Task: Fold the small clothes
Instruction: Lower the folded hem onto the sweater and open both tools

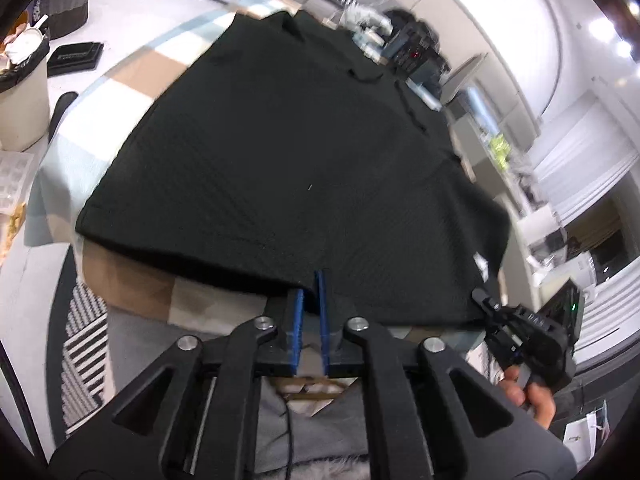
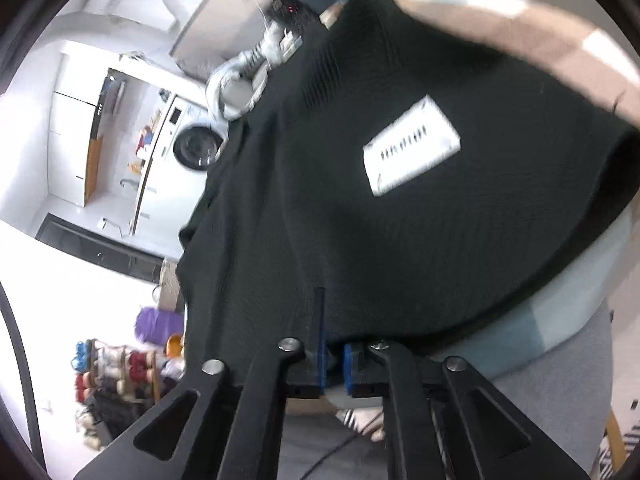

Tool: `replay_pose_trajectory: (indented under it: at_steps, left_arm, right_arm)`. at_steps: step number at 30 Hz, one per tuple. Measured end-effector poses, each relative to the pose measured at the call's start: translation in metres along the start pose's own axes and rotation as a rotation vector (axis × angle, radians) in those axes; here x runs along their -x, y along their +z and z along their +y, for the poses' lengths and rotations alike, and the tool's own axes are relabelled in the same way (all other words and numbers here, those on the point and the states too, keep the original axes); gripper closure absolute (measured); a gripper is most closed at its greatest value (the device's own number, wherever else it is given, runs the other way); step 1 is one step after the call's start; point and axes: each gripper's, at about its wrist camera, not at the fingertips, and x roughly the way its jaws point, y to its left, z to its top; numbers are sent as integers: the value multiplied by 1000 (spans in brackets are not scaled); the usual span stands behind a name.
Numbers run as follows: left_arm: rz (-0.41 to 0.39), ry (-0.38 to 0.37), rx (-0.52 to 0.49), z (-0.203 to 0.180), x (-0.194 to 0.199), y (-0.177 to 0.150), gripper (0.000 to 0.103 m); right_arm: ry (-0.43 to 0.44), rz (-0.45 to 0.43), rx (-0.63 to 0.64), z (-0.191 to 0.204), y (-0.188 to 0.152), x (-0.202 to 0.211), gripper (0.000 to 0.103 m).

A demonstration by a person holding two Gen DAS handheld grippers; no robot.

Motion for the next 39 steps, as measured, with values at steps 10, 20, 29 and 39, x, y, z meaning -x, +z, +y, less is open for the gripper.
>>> replay_pose_trajectory:
  at_steps: [10, 20, 29, 39]
  left_arm:
    - [-53, -56, -177, -17, 31, -4, 67]
    - [-142, -1, -142, -10, 47, 30, 57]
    - [-85, -21, -99, -10, 11, 50, 57]
    - [-28, -49, -141, -28, -23, 62, 57]
  right_arm:
    - [-85, -168, 87, -4, 3, 76, 60]
    - [-190, -180, 35, -26, 20, 75, 59]
    - [-127, -163, -55, -38, 1, 78, 59]
    - [-171, -234, -83, -48, 3, 91, 59]
